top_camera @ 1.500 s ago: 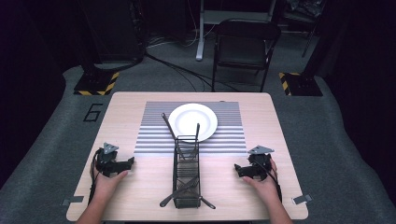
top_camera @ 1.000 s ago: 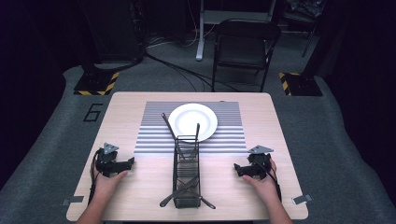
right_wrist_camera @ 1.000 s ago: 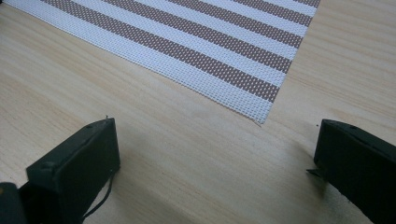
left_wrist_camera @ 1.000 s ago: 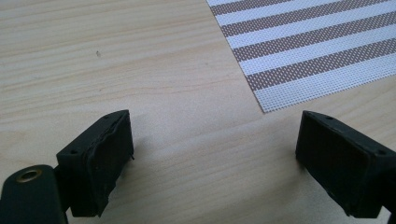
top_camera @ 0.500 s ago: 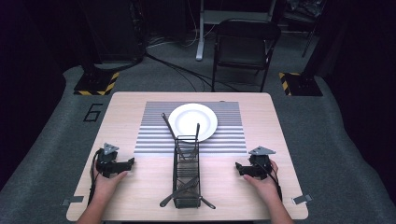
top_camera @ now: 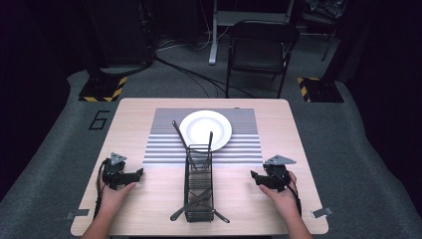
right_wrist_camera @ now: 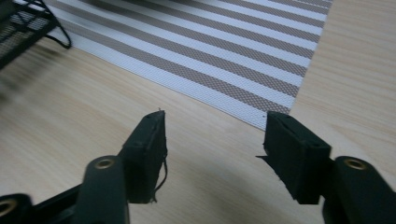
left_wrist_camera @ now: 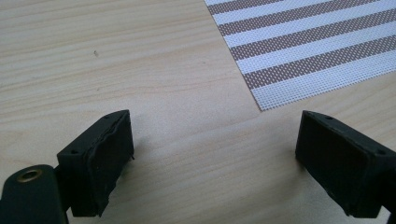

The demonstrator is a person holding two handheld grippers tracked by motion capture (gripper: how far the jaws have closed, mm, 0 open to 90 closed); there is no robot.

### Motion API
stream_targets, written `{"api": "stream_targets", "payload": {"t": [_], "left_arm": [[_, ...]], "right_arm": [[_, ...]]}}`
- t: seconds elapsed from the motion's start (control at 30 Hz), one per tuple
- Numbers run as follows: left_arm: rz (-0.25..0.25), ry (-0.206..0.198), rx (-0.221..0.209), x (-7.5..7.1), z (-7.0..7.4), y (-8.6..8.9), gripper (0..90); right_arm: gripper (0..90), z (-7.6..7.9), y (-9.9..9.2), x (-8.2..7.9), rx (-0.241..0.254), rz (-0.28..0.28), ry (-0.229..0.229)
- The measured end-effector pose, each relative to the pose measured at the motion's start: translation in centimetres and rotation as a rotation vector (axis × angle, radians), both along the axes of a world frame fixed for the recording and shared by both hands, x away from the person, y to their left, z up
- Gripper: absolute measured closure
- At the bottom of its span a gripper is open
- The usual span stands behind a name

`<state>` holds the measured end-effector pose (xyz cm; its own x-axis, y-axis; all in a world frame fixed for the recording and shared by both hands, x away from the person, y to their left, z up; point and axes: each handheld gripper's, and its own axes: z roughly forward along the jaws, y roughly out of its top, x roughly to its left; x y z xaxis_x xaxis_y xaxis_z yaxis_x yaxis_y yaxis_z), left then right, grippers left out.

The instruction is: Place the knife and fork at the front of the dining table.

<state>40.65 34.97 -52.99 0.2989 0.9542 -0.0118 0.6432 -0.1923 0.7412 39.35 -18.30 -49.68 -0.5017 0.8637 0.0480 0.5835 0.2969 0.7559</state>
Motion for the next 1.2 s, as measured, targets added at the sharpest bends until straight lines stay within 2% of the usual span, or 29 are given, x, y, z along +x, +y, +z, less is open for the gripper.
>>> {"api": "stream_targets", "payload": {"t": [0.03,0.1,0.2,0.5,0.63,0.8,0.9,1.2], "left_arm": [[0.000,0.000,0.000,0.0,0.0,0.0,11.1],[-0.001,0.001,0.000,0.0,0.0,0.0,11.1],[0.000,0.000,0.000,0.0,0.0,0.0,11.1],[0.000,0.000,0.000,0.0,0.0,0.0,11.1],[0.000,0.000,0.000,0.0,0.0,0.0,11.1],[0.000,0.000,0.000,0.0,0.0,0.0,11.1],[0.000,0.000,0.000,0.0,0.0,0.0,11.1],[0.000,0.000,0.000,0.0,0.0,0.0,11.1]], "right_arm": [[41.7,0.2,0.2,-0.1,0.002,0.005,0.000],[41.4,0.7,0.7,-0.4,-0.026,0.025,-0.012],[40.8,1.0,1.1,-0.5,-0.012,0.044,0.005],[41.5,1.7,2.2,-0.7,-0.014,0.079,0.005],[42.5,2.2,2.7,-0.8,0.003,0.105,0.014],[44.9,3.5,3.5,-1.1,0.008,0.151,0.009],[46.2,4.2,3.9,-1.2,0.036,0.165,0.008],[48.8,5.5,5.1,-1.0,0.031,0.187,-0.002]]}}
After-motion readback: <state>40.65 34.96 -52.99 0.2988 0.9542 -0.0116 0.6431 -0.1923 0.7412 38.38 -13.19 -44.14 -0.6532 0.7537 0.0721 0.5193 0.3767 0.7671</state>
